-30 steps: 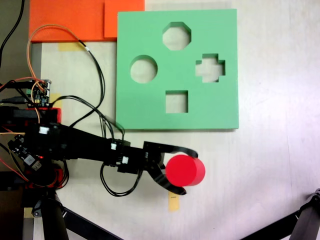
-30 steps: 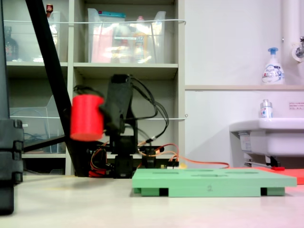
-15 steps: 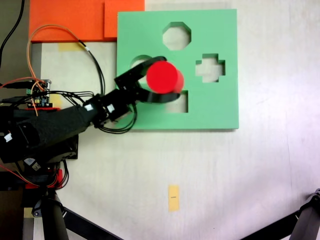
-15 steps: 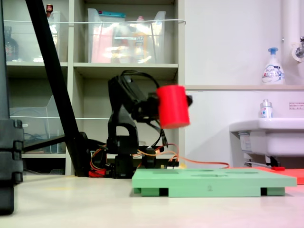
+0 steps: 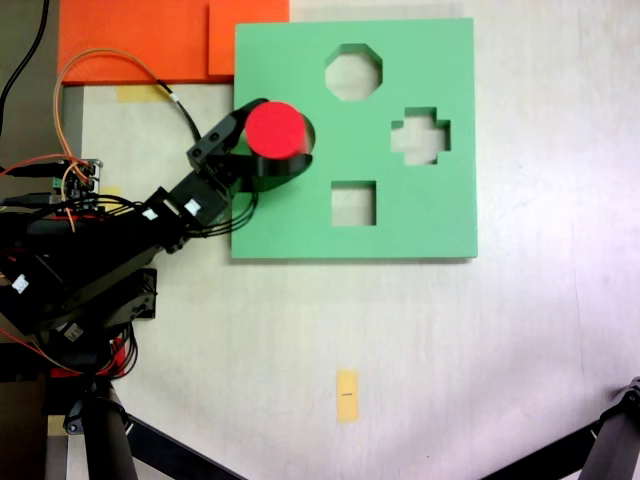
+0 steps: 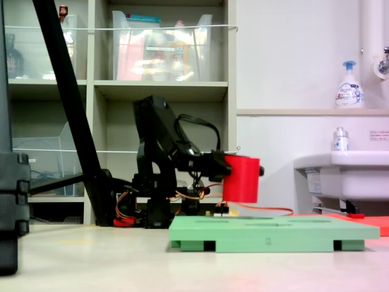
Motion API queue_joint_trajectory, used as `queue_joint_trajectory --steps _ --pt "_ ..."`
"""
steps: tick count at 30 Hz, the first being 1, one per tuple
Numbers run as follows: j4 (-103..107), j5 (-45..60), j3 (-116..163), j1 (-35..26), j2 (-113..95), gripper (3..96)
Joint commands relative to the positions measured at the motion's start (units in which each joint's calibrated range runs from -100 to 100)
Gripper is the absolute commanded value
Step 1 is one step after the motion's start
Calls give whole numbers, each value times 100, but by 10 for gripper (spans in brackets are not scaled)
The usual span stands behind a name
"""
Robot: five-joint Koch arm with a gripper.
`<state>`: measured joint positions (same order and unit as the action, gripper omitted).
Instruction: Put the cylinder block into the corresponding hole
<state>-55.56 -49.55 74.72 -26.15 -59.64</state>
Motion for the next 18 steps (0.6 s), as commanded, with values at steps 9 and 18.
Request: queue_joint_trajectory --steps 9,18 --pt "-525 88 -702 -137 1286 400" --pt "-718 88 -1071 -176 2249 400"
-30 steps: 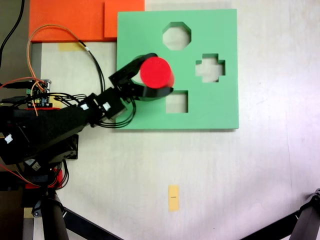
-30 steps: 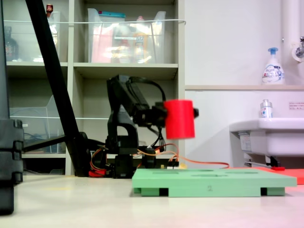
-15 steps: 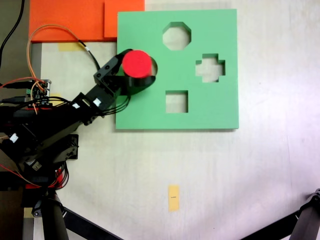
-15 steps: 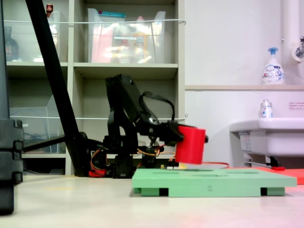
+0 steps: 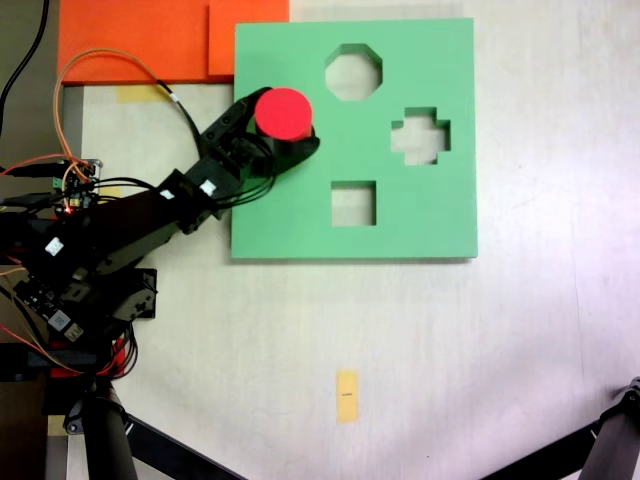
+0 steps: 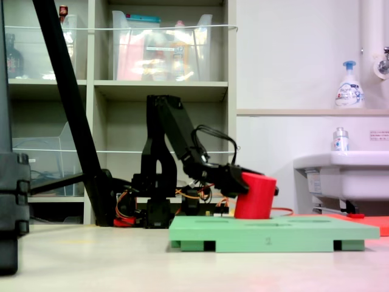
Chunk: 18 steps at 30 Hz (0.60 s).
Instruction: Put the cylinder block into the corresponding hole
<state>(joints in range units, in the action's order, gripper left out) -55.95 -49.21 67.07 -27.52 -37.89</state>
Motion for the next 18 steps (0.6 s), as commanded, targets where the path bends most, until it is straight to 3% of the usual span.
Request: queue_joint_trajectory --steps 1,12,18 --pt "-679 54 -327 -39 158 400" --pt "-1074 59 -337 -68 1080 416" --pt "-1131 54 -157 -78 982 650"
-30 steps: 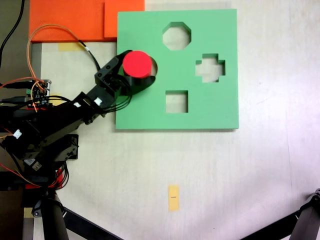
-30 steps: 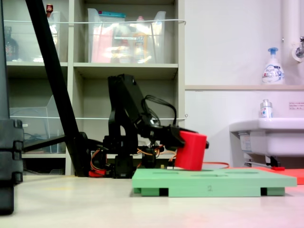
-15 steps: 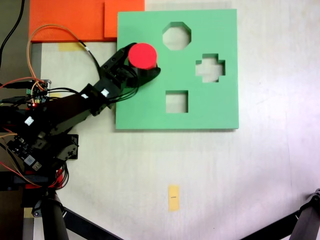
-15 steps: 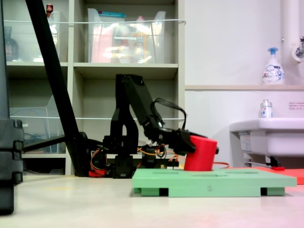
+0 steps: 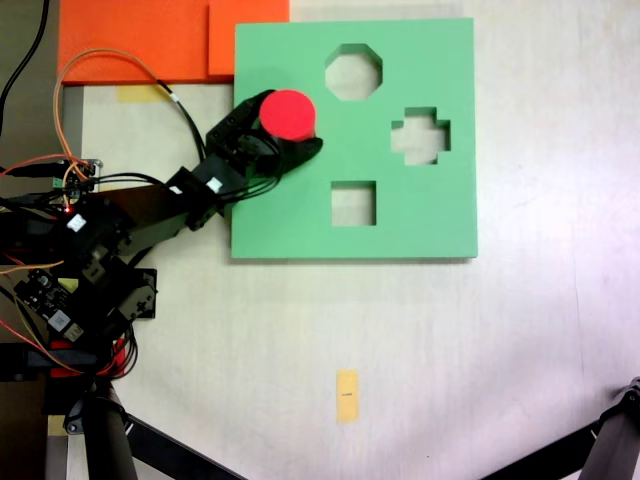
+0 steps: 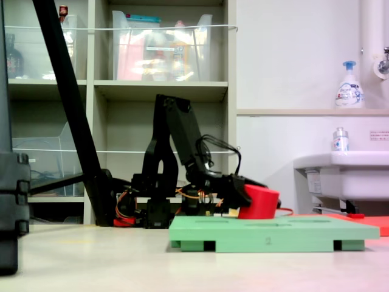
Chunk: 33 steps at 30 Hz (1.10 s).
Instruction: Put the cylinder block into the corresponding hole
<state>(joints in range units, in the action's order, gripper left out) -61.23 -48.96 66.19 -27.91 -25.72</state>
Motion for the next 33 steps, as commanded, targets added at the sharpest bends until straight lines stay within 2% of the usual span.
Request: queue_joint_trajectory --steps 1,3,4,7,12,16,17,19,20,25,28,31,33 --pt "-603 29 31 -39 -361 690" --pt "-593 29 180 -39 -710 799" --pt "-574 29 220 -39 -864 824" --pt "-352 29 420 -39 -1604 825" --pt "1044 88 420 -34 -4146 823" --pt "3182 557 -697 166 -6311 722" --pt "3605 703 -936 274 -6744 675" --pt "4299 1236 -1475 508 -7428 507" --pt "4607 1470 -1804 591 -7428 456" --pt "5050 3150 -2422 1480 -7428 446" --pt "5040 3941 -2322 1817 -7428 446" --pt "5050 4313 -1784 2408 -7428 446" --pt "5069 4449 -1196 2545 -7428 446"
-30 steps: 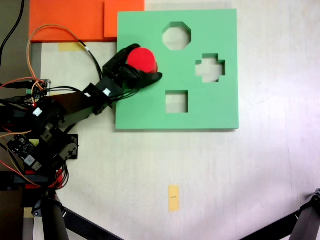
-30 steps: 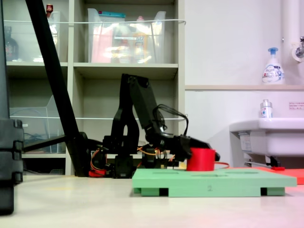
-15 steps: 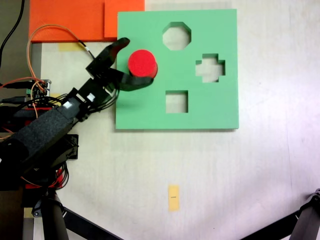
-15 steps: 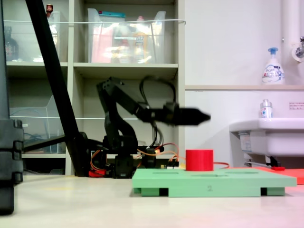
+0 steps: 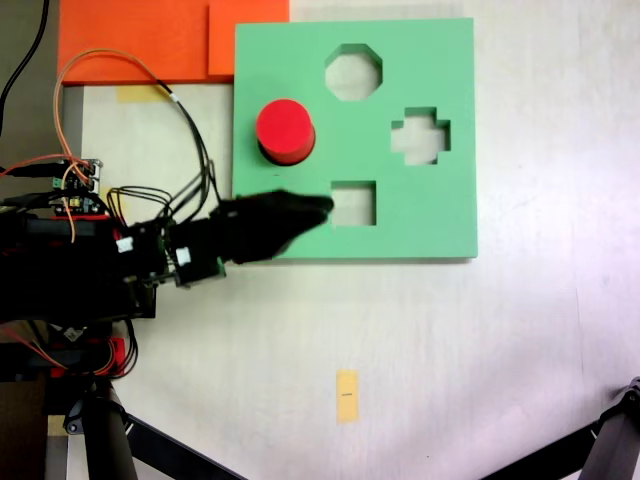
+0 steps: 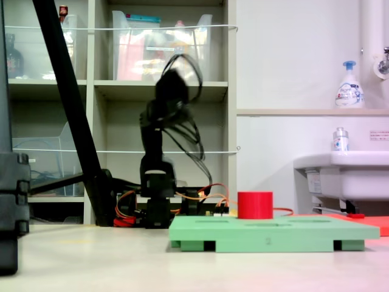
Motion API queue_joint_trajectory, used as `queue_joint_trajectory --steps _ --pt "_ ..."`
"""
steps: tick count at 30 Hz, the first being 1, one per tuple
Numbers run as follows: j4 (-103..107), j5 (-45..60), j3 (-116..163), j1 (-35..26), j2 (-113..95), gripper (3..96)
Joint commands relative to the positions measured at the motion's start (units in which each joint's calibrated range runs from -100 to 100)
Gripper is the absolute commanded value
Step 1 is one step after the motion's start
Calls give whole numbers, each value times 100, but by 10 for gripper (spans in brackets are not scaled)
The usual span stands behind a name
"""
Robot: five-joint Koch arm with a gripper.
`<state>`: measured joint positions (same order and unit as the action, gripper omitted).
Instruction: Put the cylinder block into the corresponding hole
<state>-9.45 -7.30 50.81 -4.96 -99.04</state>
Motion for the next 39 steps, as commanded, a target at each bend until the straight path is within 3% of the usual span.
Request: queue_joint_trajectory --steps 1,14,20,39 --pt "-52 357 782 264 -96 446" --pt "1547 513 4879 308 -96 446" --pt "1277 674 4919 225 -96 494" --pt "863 664 4919 234 -96 494"
